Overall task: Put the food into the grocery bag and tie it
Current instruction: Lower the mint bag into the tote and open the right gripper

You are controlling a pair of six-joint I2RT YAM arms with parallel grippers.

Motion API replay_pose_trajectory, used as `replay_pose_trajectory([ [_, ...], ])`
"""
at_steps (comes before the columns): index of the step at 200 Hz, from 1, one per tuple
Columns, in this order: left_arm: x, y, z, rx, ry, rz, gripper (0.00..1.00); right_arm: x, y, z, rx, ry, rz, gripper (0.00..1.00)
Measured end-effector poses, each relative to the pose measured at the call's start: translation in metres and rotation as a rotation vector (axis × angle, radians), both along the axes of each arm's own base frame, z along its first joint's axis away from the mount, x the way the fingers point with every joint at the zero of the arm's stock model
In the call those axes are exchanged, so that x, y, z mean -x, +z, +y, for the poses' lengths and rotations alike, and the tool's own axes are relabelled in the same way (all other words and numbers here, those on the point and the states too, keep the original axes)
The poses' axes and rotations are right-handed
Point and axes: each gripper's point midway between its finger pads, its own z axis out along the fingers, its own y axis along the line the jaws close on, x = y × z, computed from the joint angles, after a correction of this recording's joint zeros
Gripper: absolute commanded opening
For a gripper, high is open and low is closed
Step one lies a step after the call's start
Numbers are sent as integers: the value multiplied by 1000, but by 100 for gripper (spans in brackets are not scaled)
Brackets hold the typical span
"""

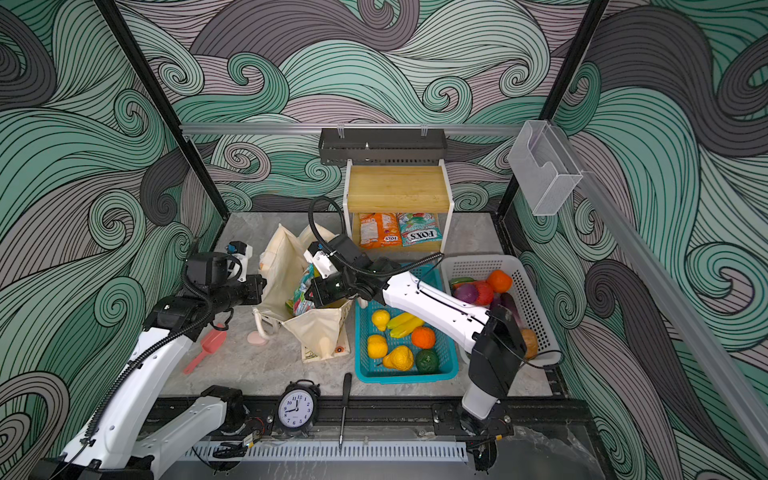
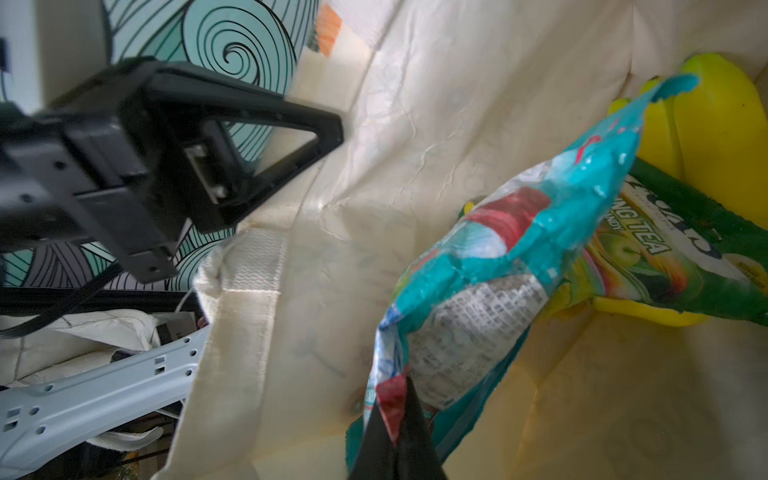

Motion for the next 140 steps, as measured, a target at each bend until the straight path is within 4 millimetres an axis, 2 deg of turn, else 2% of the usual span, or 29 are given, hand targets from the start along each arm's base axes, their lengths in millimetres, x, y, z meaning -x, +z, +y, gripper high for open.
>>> replay_pose_trajectory([
  [31, 0, 0, 0, 0, 0, 0, 0, -6, -25, 0, 49, -9, 37, 0],
  [103, 0, 0, 0, 0, 0, 2, 0, -14, -54, -9, 164, -46, 46, 0],
  [140, 0, 0, 0, 0, 0, 2, 0, -20, -64, -18, 245, -74, 19, 10],
])
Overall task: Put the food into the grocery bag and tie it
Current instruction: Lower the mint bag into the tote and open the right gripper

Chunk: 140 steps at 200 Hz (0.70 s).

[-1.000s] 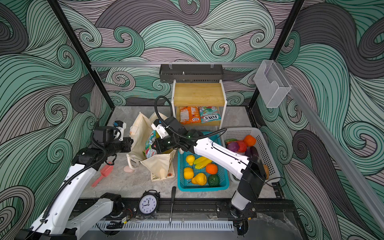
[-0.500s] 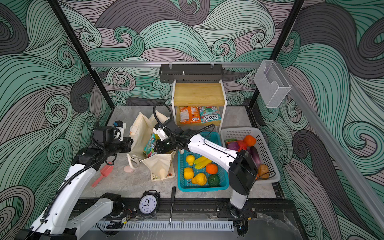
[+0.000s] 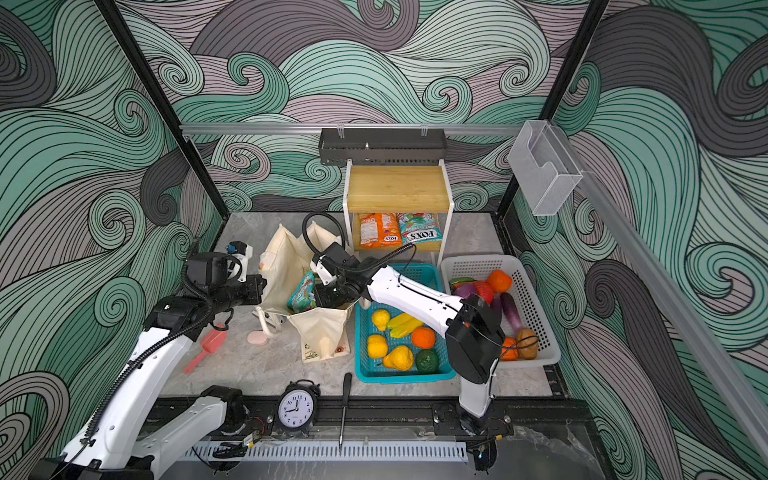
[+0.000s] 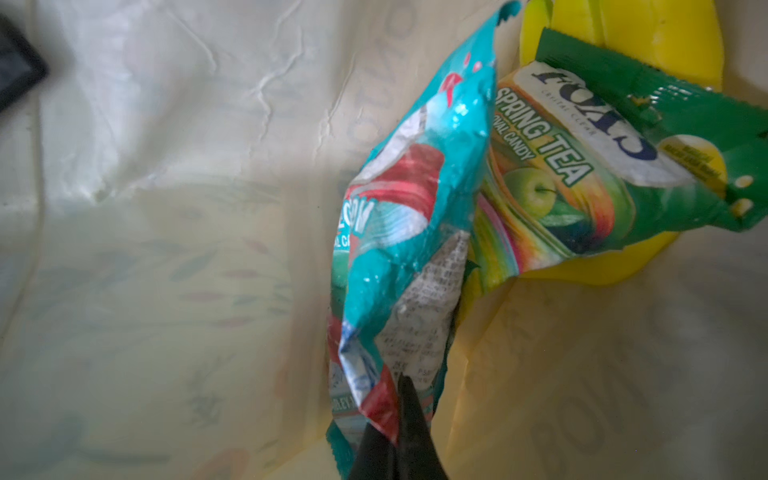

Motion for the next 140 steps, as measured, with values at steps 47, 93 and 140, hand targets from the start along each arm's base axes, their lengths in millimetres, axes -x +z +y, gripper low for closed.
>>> replay_pose_trajectory([
  [47, 0, 0, 0, 1, 0, 0, 0, -7, -7, -10, 96, -20, -42, 18],
  [93, 0, 0, 0, 1, -1, 0, 0, -11, -8, -16, 191, -21, -117, 37],
  [140, 0, 0, 0, 1, -1, 1, 0, -14, -7, -23, 308, -20, -221, 58],
])
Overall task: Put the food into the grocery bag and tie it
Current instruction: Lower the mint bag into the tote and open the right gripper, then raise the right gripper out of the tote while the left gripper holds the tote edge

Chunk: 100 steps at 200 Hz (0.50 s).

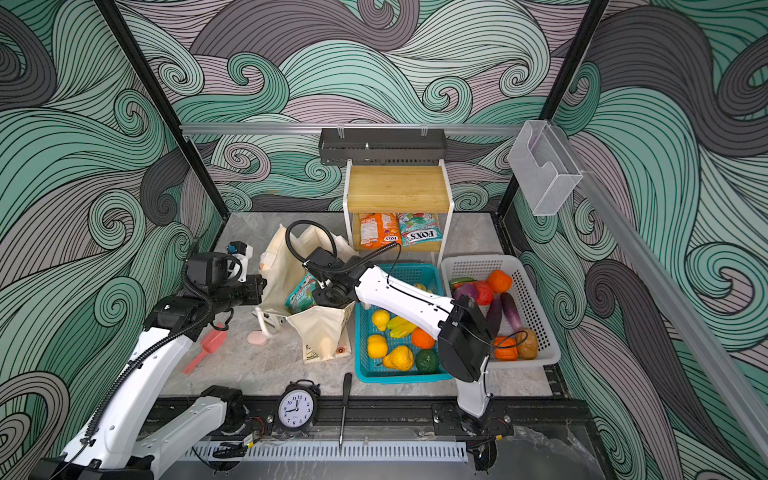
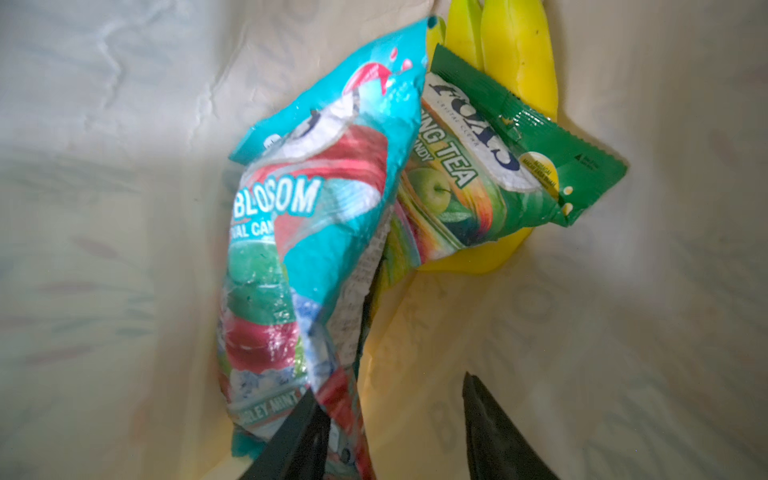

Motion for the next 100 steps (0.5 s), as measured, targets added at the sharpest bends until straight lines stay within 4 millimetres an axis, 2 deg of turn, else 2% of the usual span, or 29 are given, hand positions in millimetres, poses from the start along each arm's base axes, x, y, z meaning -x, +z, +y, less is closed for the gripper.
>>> replay_pose_trajectory([
  [62, 1, -3, -1, 1, -3, 11, 0, -6, 8, -11, 53, -12, -53, 74],
  [100, 2, -3, 0, 1, -3, 11, 0, -5, 34, -3, -52, -5, -97, 74],
])
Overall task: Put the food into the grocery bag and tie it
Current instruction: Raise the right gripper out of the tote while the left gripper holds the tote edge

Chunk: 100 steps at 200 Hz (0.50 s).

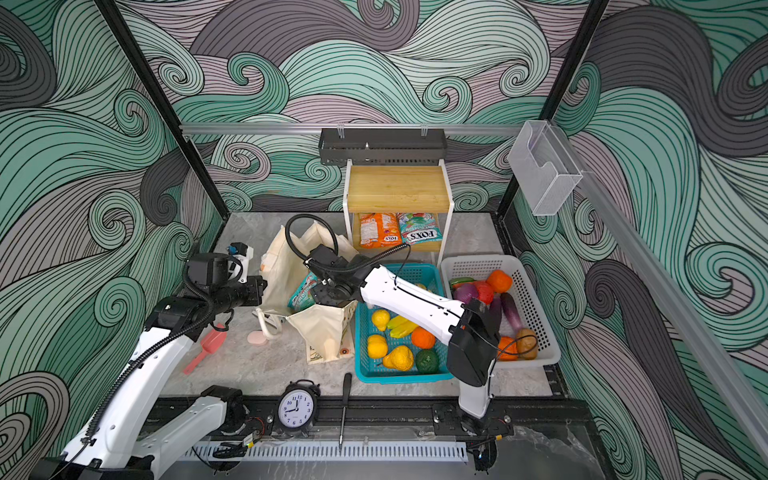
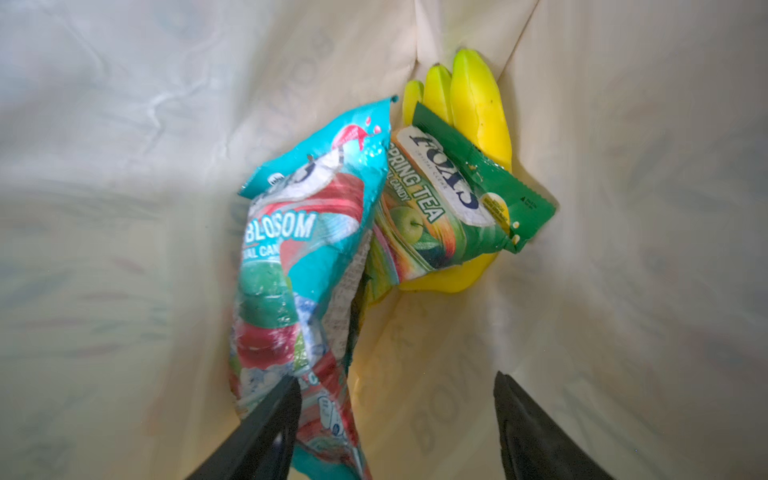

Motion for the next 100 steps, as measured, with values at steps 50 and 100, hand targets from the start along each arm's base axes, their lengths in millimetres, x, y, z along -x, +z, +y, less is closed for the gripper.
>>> replay_pose_trajectory([
  [50, 1, -2, 0, -1, 0, 8, 0, 1, 55, -2, -155, -5, -100, 85],
  [100, 1, -2, 0, -1, 0, 9, 0, 9, 99, -10, -285, 6, -161, 86],
])
